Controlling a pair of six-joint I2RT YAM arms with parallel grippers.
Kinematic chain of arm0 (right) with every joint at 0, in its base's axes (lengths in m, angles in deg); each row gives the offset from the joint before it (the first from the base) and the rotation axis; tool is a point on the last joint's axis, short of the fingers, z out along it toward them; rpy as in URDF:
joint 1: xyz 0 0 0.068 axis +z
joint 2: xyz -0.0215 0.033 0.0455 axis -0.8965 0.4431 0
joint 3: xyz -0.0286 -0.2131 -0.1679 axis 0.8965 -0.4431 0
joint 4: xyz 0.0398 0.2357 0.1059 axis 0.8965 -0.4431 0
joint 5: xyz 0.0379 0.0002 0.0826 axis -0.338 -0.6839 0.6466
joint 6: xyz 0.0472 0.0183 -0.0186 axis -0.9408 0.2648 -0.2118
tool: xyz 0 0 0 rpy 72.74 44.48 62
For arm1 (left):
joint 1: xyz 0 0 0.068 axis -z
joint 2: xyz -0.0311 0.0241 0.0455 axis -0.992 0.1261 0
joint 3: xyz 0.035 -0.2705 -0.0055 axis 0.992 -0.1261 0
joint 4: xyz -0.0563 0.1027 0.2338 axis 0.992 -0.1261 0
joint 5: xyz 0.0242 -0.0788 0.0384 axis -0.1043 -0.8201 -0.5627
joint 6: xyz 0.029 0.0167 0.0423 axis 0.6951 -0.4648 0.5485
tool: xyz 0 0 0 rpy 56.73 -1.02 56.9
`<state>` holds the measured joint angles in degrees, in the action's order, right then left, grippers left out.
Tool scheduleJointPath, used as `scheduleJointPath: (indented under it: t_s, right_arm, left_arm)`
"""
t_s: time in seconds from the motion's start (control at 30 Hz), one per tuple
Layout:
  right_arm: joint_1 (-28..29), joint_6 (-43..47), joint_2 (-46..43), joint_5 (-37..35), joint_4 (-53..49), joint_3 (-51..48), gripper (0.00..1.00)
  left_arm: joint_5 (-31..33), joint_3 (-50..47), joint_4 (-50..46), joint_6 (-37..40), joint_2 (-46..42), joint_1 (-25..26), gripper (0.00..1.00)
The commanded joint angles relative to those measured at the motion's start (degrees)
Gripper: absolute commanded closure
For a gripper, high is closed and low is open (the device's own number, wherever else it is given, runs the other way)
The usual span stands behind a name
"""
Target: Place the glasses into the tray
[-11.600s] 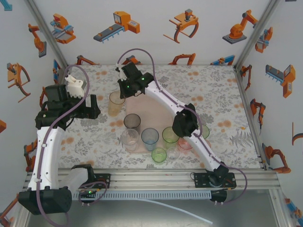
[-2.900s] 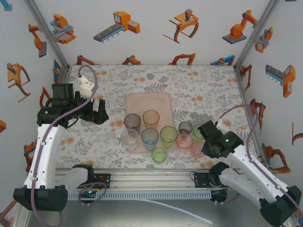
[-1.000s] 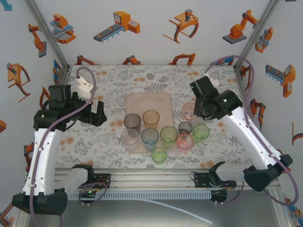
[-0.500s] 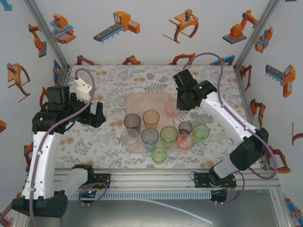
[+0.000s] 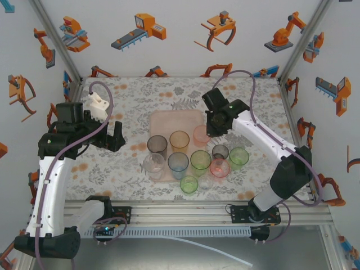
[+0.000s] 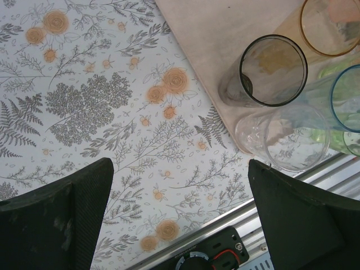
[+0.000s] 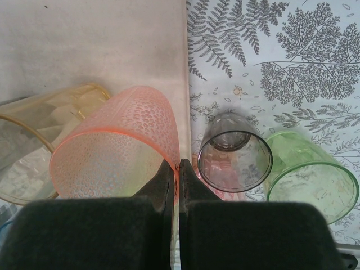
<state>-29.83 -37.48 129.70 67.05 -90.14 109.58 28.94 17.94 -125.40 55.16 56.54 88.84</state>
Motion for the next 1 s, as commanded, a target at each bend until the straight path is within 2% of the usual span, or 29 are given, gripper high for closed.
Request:
scheduleJointPath:
  t_s: [0.0,0.97]
  right_arm:
    - [-0.2,0.8,0.6,0.4,1.8,-0.8,1.00]
    - [0.8,3.3,6.9,1.5,4.3,-2.9,1.00]
  left_arm:
    - [-0.4,-0.1,-1.0,0.5,-0.3,0.2,0.03]
    - [-0.5,-0.3,-0.6,0.7,0.0,0.2,0.03]
